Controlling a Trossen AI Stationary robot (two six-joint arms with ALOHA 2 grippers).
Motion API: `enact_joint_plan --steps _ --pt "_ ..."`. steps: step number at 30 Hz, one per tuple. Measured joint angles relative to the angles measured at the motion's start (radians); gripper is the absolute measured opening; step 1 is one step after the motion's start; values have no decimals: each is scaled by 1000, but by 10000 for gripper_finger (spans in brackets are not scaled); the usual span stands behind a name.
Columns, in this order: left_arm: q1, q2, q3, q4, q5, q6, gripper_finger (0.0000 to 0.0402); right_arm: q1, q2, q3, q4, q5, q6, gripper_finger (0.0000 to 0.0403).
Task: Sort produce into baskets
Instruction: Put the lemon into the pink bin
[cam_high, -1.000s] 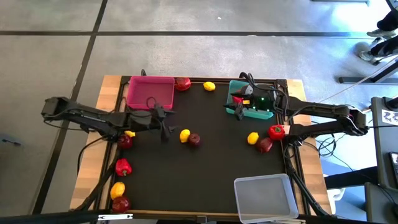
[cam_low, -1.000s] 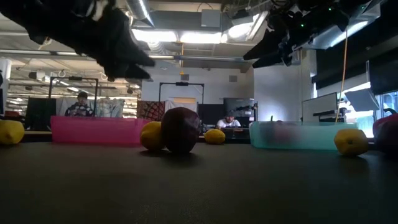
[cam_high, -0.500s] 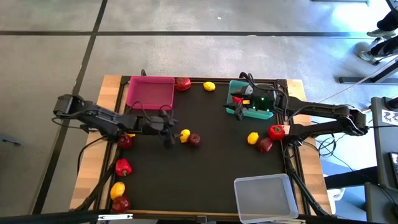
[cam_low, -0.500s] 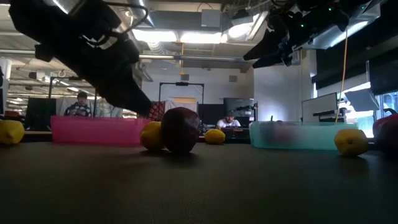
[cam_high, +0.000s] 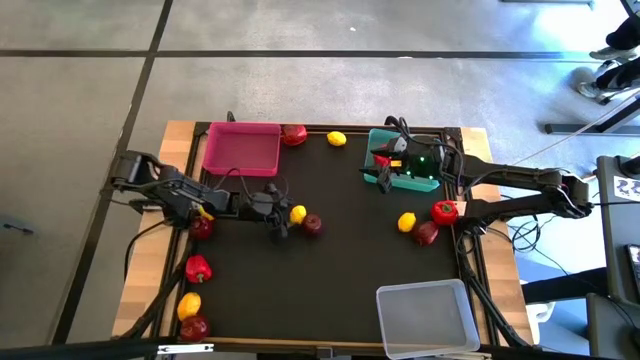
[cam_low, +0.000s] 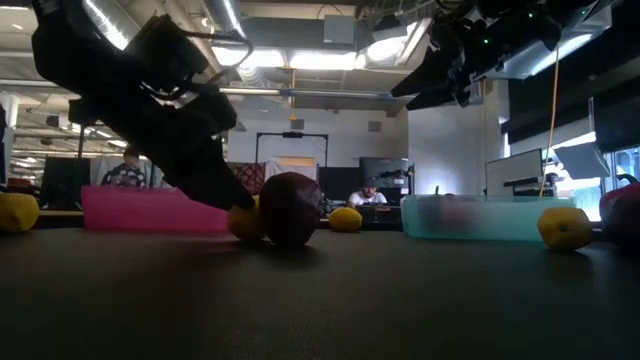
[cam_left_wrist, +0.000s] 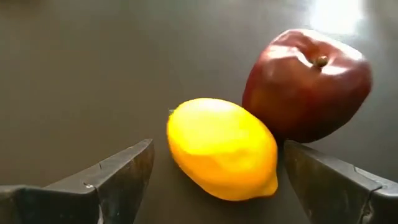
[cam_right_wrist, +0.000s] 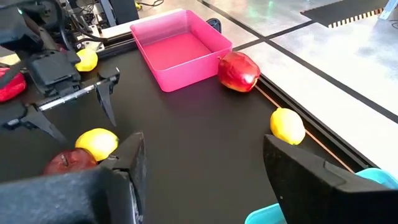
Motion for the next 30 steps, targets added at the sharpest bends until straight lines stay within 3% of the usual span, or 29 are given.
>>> enact_joint_plan --steps 10,22,30 --pt "19 68 0 91 25 42 335 0 0 0 0 0 1 237" --pt "37 70 0 79 25 -37 181 0 0 0 -1 -15 5 237" --pt "41 18 3 61 22 -88 183 0 0 0 -12 -53 8 237"
